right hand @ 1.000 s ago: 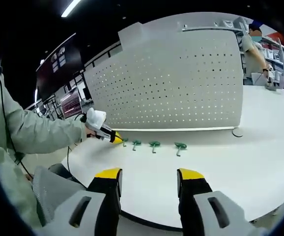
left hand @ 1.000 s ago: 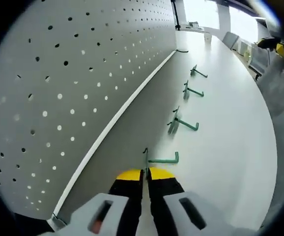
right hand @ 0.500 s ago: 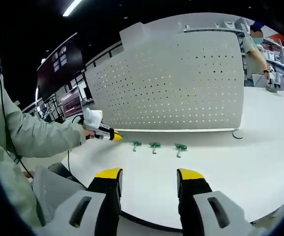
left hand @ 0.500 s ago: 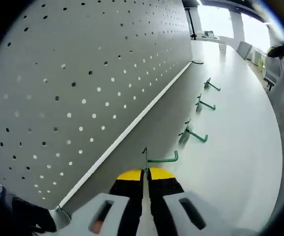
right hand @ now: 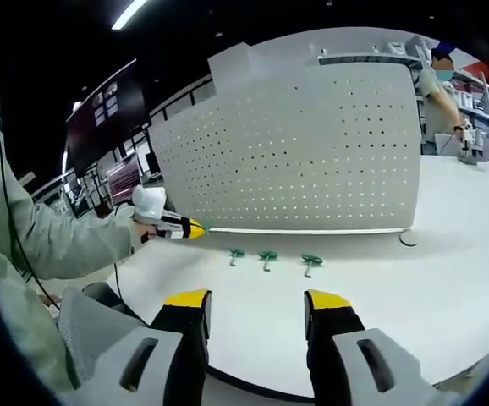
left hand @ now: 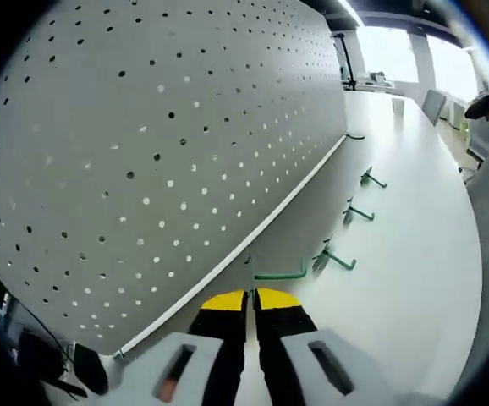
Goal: Insert the hook assembly into the mounting plate slot until the hook locks in place.
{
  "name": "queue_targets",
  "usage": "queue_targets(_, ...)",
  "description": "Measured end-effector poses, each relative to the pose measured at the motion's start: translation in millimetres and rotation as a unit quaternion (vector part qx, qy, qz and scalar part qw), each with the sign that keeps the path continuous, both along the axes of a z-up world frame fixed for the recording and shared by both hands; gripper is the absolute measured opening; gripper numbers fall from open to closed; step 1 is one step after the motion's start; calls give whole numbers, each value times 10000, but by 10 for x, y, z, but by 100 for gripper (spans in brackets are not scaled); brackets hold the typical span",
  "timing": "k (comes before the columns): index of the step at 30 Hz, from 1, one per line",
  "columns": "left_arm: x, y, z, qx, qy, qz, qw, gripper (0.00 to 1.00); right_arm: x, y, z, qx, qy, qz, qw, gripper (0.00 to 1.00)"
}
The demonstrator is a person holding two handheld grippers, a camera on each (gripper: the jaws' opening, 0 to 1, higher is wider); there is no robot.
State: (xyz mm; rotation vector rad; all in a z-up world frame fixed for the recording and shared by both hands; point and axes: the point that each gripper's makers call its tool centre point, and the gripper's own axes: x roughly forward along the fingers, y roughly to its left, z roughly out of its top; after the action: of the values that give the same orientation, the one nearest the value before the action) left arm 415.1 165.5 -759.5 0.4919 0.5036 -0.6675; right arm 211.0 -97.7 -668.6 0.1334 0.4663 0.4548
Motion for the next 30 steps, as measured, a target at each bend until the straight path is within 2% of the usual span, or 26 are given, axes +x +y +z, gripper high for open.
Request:
queue_targets(13,-206,-47,314,-408,-303,159,9986,3,-73,27,120,9,-161,10,9999,42)
queue_targets(19,-322,-68,399,-518,-362,201,9978,3,-103,46,174,7,-236,22,9997,42)
queue_targets(25,-489,-146,630,-757,-549,143,9955,3,-123,61,220,18,-309,29,9995,42)
queue_targets(30,-621,-205,888,-1166,-691,242,9905,3,-143,101,258,25,-360,67,9993,42)
